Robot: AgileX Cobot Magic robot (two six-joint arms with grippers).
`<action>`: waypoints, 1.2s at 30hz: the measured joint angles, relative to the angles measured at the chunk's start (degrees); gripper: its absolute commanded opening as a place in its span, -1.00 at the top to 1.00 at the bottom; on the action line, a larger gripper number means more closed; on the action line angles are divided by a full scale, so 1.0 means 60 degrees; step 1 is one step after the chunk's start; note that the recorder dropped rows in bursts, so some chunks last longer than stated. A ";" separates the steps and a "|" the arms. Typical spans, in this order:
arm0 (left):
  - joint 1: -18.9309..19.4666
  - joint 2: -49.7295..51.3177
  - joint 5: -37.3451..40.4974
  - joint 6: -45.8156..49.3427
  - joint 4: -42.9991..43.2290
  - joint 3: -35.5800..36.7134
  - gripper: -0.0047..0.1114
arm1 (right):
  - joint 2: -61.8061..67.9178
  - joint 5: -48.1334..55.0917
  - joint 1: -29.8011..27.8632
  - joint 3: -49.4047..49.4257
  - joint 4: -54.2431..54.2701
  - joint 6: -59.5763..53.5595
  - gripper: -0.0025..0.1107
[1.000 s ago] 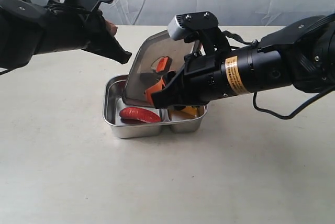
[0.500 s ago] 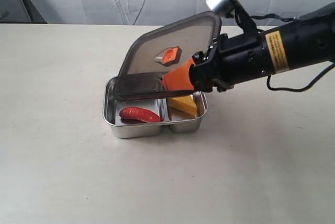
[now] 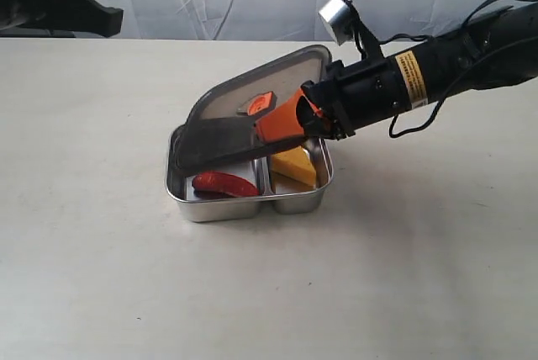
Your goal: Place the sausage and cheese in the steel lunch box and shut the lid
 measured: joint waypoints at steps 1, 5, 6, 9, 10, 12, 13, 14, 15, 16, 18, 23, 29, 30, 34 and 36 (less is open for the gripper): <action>0.0000 0.0000 0.0000 0.0001 0.0000 0.0068 0.92 | 0.0046 0.0000 0.0000 0.0000 0.0000 0.0001 0.97; 0.0000 0.0014 0.0000 0.0039 0.0000 0.0152 0.92 | -0.0163 0.0000 0.0000 -0.0015 0.0000 0.0040 0.97; 0.0000 0.0014 0.0000 0.0039 0.0000 0.0152 0.92 | -0.0280 0.0000 0.0000 -0.0015 0.0000 0.0040 0.97; 0.0000 0.0014 0.0000 0.0039 0.0000 0.0167 0.92 | -0.0864 0.0370 0.0197 0.0122 0.0000 0.0040 0.97; 0.0000 0.0014 0.0000 0.0039 0.0000 0.0167 0.92 | -0.1098 0.0622 0.0313 0.0215 0.0000 0.0040 0.97; 0.0000 0.0014 0.0000 0.0039 0.0000 0.0167 0.92 | -0.1458 0.0882 0.0622 0.0437 0.0018 0.0016 0.97; 0.0000 0.0014 0.0000 0.0039 0.0000 0.0167 0.92 | -0.1620 0.0904 0.0796 0.0553 0.0018 0.0006 0.97; 0.0000 0.0014 0.0000 0.0039 0.0000 0.0167 0.92 | -0.1767 0.0922 0.0970 0.0668 0.0018 -0.0053 0.97; 0.0000 0.0014 0.0000 0.0039 0.0000 0.0167 0.92 | -0.1905 0.0943 0.1106 0.0750 0.0018 -0.0102 0.97; 0.0000 0.0014 0.0000 0.0039 0.0000 0.0167 0.92 | -0.2043 0.1006 0.1282 0.0843 0.0018 -0.0142 0.97; 0.0000 0.0014 0.0000 0.0039 0.0000 0.0167 0.92 | -0.2300 0.1198 0.1581 0.0969 -0.0001 -0.0241 0.97; 0.0000 0.0014 0.0000 0.0039 0.0000 0.0167 0.92 | -0.2972 0.1604 0.2224 0.1245 -0.0001 -0.0393 0.97; 0.0000 0.0014 0.0000 0.0039 0.0000 0.0167 0.92 | -0.3654 0.2058 0.2542 0.1787 -0.0001 -0.0485 0.97; 0.0000 0.0014 0.0000 0.0039 0.0000 0.0167 0.92 | -0.3731 0.2141 0.2545 0.1869 -0.0001 -0.0485 0.97; 0.0000 0.0014 0.0000 0.0039 0.0000 0.0167 0.92 | -0.4110 0.2680 0.2720 0.2139 -0.0001 -0.0667 0.97; 0.0000 0.0014 0.0000 0.0039 0.0000 0.0167 0.92 | -0.4243 0.2918 0.2834 0.2144 -0.0001 -0.0706 0.97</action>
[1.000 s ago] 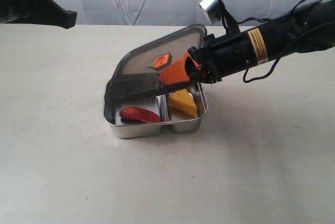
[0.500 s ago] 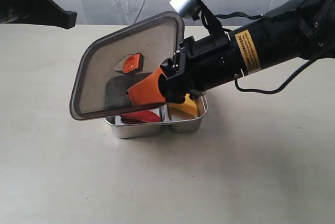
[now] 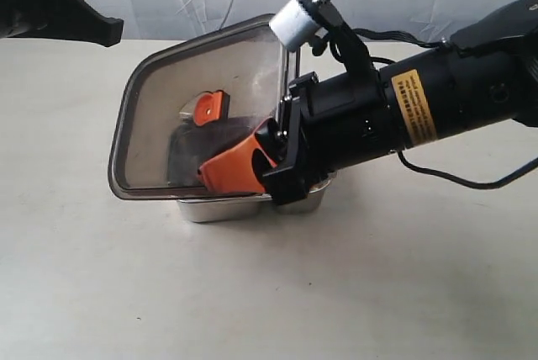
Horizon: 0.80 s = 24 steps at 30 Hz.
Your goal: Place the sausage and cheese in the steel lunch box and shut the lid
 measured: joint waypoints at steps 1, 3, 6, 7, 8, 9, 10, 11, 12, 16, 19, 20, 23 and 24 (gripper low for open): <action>0.0000 0.0000 0.0000 0.0000 0.0000 0.0000 0.92 | -0.0042 0.0095 0.0046 0.0000 0.0000 -0.0022 0.97; 0.0000 0.0000 0.0000 0.0000 0.0000 0.0000 0.92 | -0.0063 0.0216 0.0097 0.0000 0.0000 -0.0039 0.97; 0.0000 0.0000 0.0000 0.0000 0.0000 0.0000 0.92 | -0.0063 0.0827 0.0094 0.0015 0.0000 0.0441 0.97; 0.0000 0.0000 0.0000 0.0000 0.0000 0.0000 0.92 | -0.0063 0.1181 0.0094 0.0036 0.0000 0.0760 0.97; 0.0000 0.0000 0.0000 0.0000 0.0000 0.0000 0.92 | -0.0063 0.1611 0.0094 0.0036 0.0000 0.1138 0.97; 0.0000 0.0000 0.0000 0.0000 0.0000 0.0000 0.92 | -0.0063 0.2096 0.0094 0.0050 0.0000 0.1617 0.97; 0.0000 0.0000 0.0000 0.0000 0.0000 0.0000 0.92 | -0.0063 0.2569 0.0094 0.0050 0.0000 0.2196 0.97; 0.0000 0.0000 0.0000 0.0000 0.0000 0.0000 0.92 | -0.0063 0.2998 0.0094 0.0050 0.0000 0.2724 0.97; 0.0000 0.0000 0.0000 0.0000 0.0000 0.0000 0.92 | -0.0063 0.3253 0.0094 0.0050 0.0000 0.3004 0.97; 0.0000 0.0000 0.0000 0.0000 0.0000 0.0000 0.92 | -0.0063 0.3743 0.0094 0.0058 0.0214 0.3299 0.97; 0.0000 0.0000 0.0000 0.0000 0.0000 0.0000 0.92 | -0.0063 0.3725 0.0094 0.0058 0.0262 0.3299 0.97; 0.0000 0.0000 0.0000 0.0000 0.0000 0.0000 0.92 | -0.0063 0.3725 0.0094 0.0058 0.0262 0.3299 0.97; 0.0000 0.0000 0.0000 0.0018 0.0000 0.0000 0.92 | -0.0063 0.3725 0.0094 0.0058 0.0283 0.3299 0.97; 0.0000 0.0000 0.0000 0.0018 0.0000 0.0000 0.92 | -0.0063 0.3705 0.0094 0.0058 0.0283 0.3299 0.97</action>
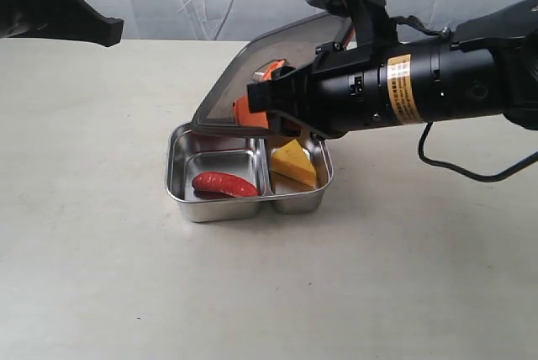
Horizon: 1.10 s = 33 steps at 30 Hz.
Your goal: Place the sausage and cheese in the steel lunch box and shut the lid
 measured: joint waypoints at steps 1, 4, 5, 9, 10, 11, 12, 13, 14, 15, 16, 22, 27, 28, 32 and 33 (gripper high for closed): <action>0.0000 0.0000 0.0000 0.0000 0.0000 0.0000 0.92 | 0.0000 -0.0050 0.0000 0.0000 0.0017 0.0000 0.97; 0.0000 0.0000 0.0000 0.0000 0.0000 0.0000 0.92 | 0.0000 -0.0327 0.0000 0.0000 0.0398 -0.0248 0.97; 0.0000 0.0000 0.0000 0.0000 0.0000 0.0000 0.92 | 0.0000 -0.0406 0.0000 0.0043 0.0807 -0.0670 0.97; 0.0000 0.0000 0.0000 0.0000 0.0000 0.0000 0.92 | 0.0000 -0.0656 0.0024 0.0682 0.4590 -0.4946 0.97; 0.0000 0.0000 0.0000 0.0000 0.0000 0.0000 0.92 | 0.0000 -0.0574 0.0074 0.0839 0.5435 -0.5932 0.97; 0.0000 0.0000 0.0000 0.0000 0.0000 0.0000 0.92 | 0.0000 -0.0248 0.0249 0.1131 0.7013 -0.7556 0.97; 0.0000 0.0000 0.0000 0.0000 0.0000 0.0000 0.92 | 0.0000 -0.0002 0.0396 0.1289 0.7868 -0.8442 0.97; 0.0000 0.0000 -0.0018 0.0000 0.0000 0.0000 0.92 | 0.0000 0.0651 0.0643 0.1528 0.9294 -1.0167 0.97; 0.0000 0.0000 -0.0018 0.0000 0.0000 0.0000 0.92 | 0.0000 0.1035 0.0791 0.1596 1.0039 -1.1010 0.97; 0.0000 0.0000 -0.0018 0.0000 0.0000 0.0000 0.92 | 0.0000 0.1735 0.1046 0.1654 1.1626 -1.2634 0.97; 0.0000 0.0000 -0.0018 0.0000 0.0000 0.0000 0.92 | 0.0000 0.2259 0.1275 0.1670 1.2869 -1.4286 0.97; 0.0000 0.0000 -0.0018 0.0000 0.0000 0.0000 0.92 | -0.0107 0.4754 0.2309 0.1406 2.0697 -2.3780 0.97; 0.0000 0.0000 -0.0032 0.0000 0.0000 0.0000 0.92 | -0.0254 0.6057 0.2309 0.0884 2.4346 -2.7840 0.97; 0.0000 0.0000 -0.0032 0.0000 0.0000 0.0000 0.92 | -0.0274 0.6203 0.2309 0.0803 2.4702 -2.8193 0.97; 0.0000 0.0000 -0.0096 0.0000 0.0000 0.0000 0.92 | -0.0377 0.7134 0.1992 0.0599 2.6531 -3.0200 0.97; 0.0000 0.0000 -0.0095 0.0000 0.0000 0.0000 0.92 | -0.0377 0.7468 0.1872 0.0551 2.7175 -3.0774 0.97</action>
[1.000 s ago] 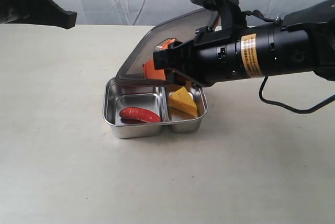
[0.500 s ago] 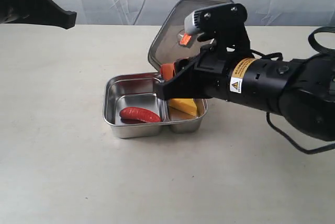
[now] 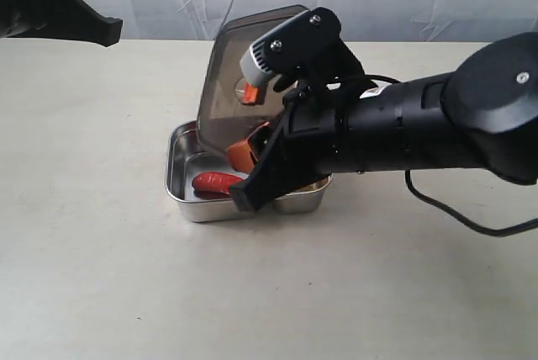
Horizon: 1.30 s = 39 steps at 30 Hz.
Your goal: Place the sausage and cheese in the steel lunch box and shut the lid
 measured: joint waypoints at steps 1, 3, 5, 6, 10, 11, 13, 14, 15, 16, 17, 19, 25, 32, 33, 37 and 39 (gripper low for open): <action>0.0000 0.0000 0.0000 0.0000 0.0000 0.0000 0.92 | 0.0000 0.0549 -0.0177 -0.0023 0.0697 -0.0782 0.97; 0.0000 0.0000 0.0000 0.0000 0.0000 0.0000 0.92 | 0.0082 0.1773 -0.0580 -0.0064 0.1881 -0.2129 0.97; 0.0000 0.0000 0.0000 0.0000 0.0000 0.0000 0.92 | 0.0217 0.2914 -0.1035 -0.0062 0.2649 -0.3022 0.97; 0.0000 0.0000 -0.0005 0.0000 0.0000 0.0000 0.92 | 0.0264 0.3167 -0.1245 -0.0062 0.2808 -0.3241 0.97; 0.0000 0.0000 -0.0021 0.0000 0.0000 0.0000 0.92 | 0.0369 0.4324 -0.2241 -0.0091 0.3020 -0.3659 0.97; 0.0000 0.0000 -0.0021 0.0000 0.0000 0.0000 0.92 | 0.0422 0.4960 -0.2573 -0.0133 0.3020 -0.3711 0.97; 0.0000 0.0000 -0.0021 0.0000 0.0000 0.0000 0.92 | 0.0617 0.6321 -0.3171 -0.0233 0.2874 -0.3785 0.97; 0.0000 0.0000 -0.0021 0.0000 0.0000 0.0000 0.92 | 0.0771 0.7057 -0.3484 -0.0309 0.2776 -0.3824 0.97; 0.0000 0.0000 -0.0039 0.0000 0.0000 0.0000 0.92 | 0.0916 0.7565 -0.3786 -0.0357 0.2737 -0.3849 0.97; 0.0000 0.0000 -0.0039 0.0000 0.0000 0.0000 0.92 | 0.1116 0.8087 -0.4076 -0.0401 0.2660 -0.3869 0.97; 0.0000 0.0000 -0.0039 0.0000 0.0000 0.0000 0.92 | 0.1331 0.8454 -0.4342 -0.0483 0.2615 -0.3869 0.97; 0.0000 0.0000 -0.0039 0.0000 0.0000 0.0000 0.92 | 0.1811 0.8804 -0.4715 -0.0654 0.2557 -0.3869 0.97; 0.0000 0.0000 -0.0039 0.0000 0.0000 0.0000 0.92 | 0.3798 0.8948 -0.5092 -0.2001 0.1751 -0.3589 0.97; 0.0000 0.0000 -0.0410 0.0019 0.1194 0.0000 0.92 | 0.4172 0.8948 -0.5092 -0.2316 0.1689 -0.3460 0.97; 0.0000 0.0000 -0.0415 0.0019 0.1252 0.0000 0.92 | 0.4172 0.8948 -0.5071 -0.2316 0.1709 -0.3427 0.97; 0.0000 0.0000 -0.0493 0.0019 0.1336 0.0000 0.92 | 0.4172 0.8948 -0.4512 -0.2316 0.1765 -0.3222 0.97; 0.0000 0.0000 -0.0493 0.0019 0.1336 0.0000 0.92 | 0.4172 0.8972 -0.4304 -0.2316 0.1785 -0.3222 0.97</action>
